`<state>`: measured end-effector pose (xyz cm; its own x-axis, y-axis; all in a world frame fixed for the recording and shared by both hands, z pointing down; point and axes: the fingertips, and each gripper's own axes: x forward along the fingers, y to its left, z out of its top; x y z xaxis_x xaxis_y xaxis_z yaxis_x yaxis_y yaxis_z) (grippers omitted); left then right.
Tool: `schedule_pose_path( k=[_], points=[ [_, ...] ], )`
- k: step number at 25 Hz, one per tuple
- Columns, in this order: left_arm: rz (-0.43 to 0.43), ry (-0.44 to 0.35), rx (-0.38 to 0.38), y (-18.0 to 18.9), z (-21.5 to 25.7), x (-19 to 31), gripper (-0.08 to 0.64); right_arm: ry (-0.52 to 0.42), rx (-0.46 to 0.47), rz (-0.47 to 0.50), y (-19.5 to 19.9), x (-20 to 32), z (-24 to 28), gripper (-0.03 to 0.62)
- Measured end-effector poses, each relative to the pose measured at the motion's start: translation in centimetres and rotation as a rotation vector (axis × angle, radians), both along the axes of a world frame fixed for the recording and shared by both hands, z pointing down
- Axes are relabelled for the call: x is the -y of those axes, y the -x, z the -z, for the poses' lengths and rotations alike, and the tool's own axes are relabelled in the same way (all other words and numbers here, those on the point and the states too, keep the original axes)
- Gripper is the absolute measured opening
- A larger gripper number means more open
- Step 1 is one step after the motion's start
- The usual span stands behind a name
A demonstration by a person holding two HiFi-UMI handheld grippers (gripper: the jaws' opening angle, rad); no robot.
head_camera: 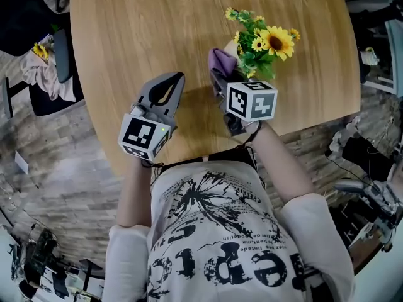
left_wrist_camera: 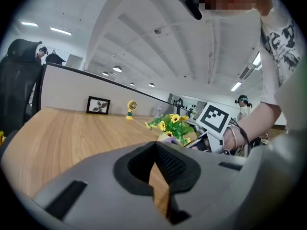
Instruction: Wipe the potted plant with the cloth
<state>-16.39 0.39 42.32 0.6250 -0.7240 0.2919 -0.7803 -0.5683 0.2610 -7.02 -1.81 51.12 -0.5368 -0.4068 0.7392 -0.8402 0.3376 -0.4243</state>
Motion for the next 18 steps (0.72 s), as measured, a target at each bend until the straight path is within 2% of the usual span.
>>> schedule_pose_path(
  k=[5, 18],
  points=[
    [-0.014, -0.010, -0.008, -0.8, 0.3, 0.3, 0.003, -0.007, -0.048, 0.008, -1.6, -0.2, 0.1, 0.078],
    [-0.062, -0.004, -0.004, -4.1, -0.2, -0.1, 0.003, 0.006, -0.063, 0.009, -6.1, -1.7, -0.2, 0.081]
  ],
)
